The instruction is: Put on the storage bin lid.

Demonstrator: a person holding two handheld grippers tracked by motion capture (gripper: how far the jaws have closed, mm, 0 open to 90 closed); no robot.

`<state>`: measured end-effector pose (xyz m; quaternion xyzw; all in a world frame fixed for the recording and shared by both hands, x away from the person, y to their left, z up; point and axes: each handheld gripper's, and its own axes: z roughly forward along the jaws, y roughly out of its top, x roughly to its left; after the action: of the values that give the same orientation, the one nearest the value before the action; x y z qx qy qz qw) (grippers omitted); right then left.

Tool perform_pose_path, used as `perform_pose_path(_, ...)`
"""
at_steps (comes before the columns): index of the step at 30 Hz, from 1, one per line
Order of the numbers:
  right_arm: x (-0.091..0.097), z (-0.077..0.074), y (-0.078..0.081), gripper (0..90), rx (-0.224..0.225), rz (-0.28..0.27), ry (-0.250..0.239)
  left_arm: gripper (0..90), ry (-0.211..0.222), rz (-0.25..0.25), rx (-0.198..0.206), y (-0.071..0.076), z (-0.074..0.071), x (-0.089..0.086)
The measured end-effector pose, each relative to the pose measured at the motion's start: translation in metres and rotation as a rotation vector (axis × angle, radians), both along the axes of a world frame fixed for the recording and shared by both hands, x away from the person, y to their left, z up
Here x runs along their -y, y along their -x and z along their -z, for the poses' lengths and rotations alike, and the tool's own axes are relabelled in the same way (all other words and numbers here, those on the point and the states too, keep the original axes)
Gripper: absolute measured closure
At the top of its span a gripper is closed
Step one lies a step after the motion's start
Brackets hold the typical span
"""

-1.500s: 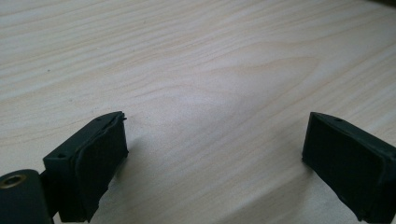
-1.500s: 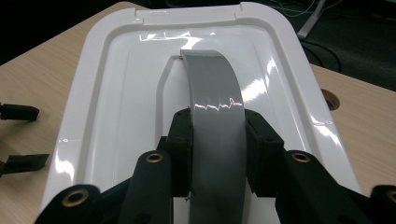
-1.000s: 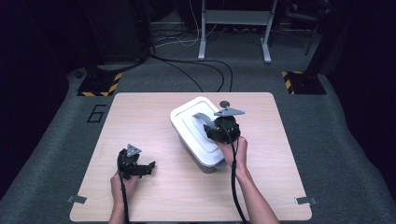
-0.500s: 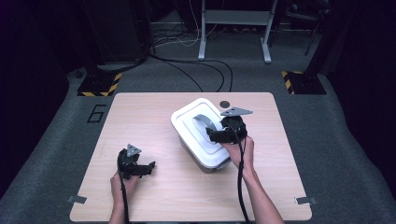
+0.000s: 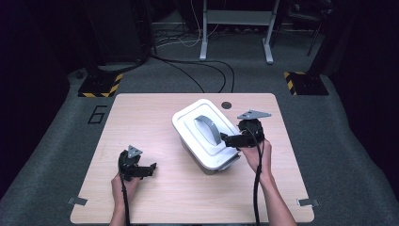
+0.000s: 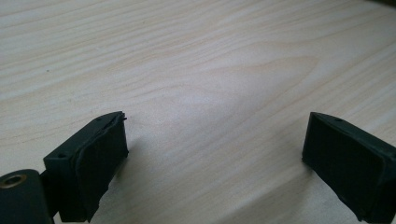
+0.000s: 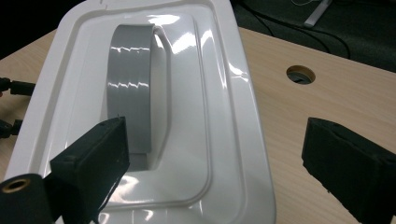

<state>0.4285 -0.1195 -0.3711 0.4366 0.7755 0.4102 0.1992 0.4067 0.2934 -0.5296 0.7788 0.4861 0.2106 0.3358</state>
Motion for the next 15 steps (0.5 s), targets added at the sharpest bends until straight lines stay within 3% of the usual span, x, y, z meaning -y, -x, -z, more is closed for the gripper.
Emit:
perform_pose_path(9, 0.022, 0.006, 0.009, 1.9, 0.004, 0.021, -0.005, 6.3, 0.003, -0.001, 0.004, 0.0, 0.0, 0.0)
perform_pose_path(15, 0.042, 0.01, 0.018, 1.5, 0.008, 0.042, -0.038, 6.3, -0.001, -0.001, 0.001, 0.0, 0.0, 0.0)
